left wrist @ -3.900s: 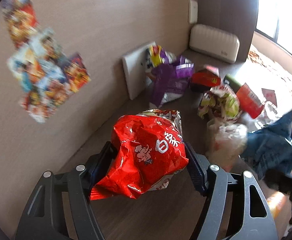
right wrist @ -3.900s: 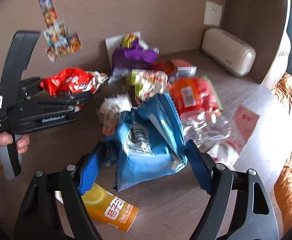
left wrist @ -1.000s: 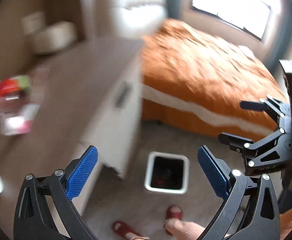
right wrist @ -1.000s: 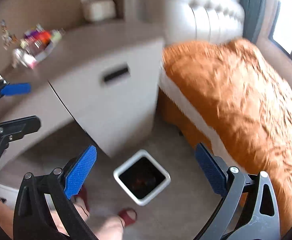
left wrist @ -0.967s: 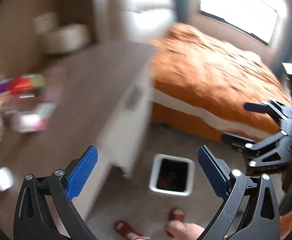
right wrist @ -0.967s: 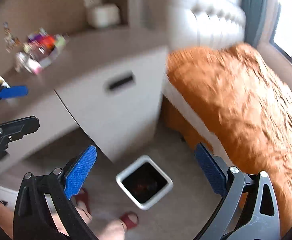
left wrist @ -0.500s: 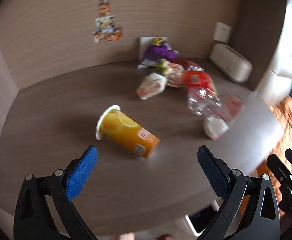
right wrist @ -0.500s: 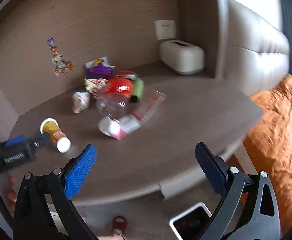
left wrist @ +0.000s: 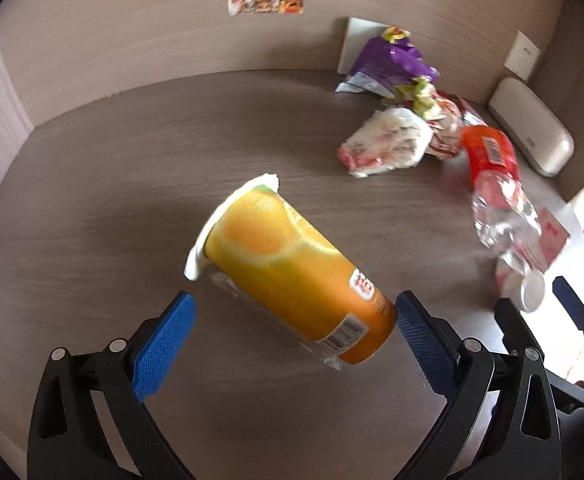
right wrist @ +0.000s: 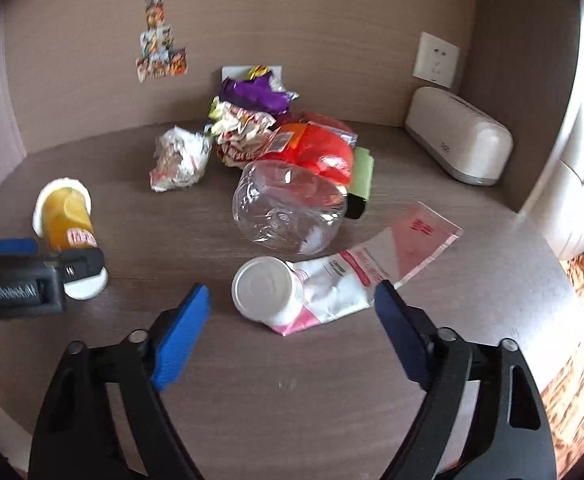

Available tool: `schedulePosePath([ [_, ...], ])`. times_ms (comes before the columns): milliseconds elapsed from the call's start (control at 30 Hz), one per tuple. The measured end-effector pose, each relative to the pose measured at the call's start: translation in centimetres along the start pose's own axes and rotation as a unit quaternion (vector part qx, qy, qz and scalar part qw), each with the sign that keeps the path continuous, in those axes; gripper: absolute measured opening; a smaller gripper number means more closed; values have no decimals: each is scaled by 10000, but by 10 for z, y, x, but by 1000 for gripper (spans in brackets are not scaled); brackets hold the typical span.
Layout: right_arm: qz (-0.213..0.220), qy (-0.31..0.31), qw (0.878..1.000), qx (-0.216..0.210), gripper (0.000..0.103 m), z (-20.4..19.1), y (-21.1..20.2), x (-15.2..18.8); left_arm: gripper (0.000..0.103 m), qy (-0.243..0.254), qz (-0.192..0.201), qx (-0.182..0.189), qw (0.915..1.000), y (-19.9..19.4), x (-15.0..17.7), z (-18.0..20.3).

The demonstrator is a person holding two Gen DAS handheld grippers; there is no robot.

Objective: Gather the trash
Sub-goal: 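Grasp the yellow paper cup with the left tool while the right tool grasps the white cup, then carry both cups over the white bin and open both tools to drop them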

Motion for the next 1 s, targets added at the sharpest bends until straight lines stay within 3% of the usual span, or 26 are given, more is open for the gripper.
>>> schedulePosePath([
  [267,-164,-194,9997,-58,64,-10,20,-4,97,-65,78,87,9999,14,-25,-9],
  [300,-117,-219,9997,9,59,-11,20,-5,91,-54,113,136,9998,15,-28,-11],
  [367,-82,-251,9996,106,40,-13,20,-6,62,-27,114,262,9996,18,-32,-13],
  [433,-62,-288,9994,176,37,-15,21,-8,46,97,148,199,9996,22,-36,-11],
  [733,-13,-387,9988,289,31,-19,15,-9,41,460,310,346,9979,27,-52,-22],
  [833,114,-416,9984,352,31,-22,0,-11,39,766,553,256,9952,14,-55,-27],
  [1000,306,-466,9976,414,31,-23,-26,-20,38,1243,742,403,9886,-6,-59,-23],
])
Point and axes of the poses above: each gripper's, at about its wrist camera, not at the fingertips, and y roughly the way its jaws point, z to its right, x to its underside, the point moved 4 cm from there along y, roughly the way its jaws point, and after that the axes turned 4 degrees about -z, right-handed, at the moved point
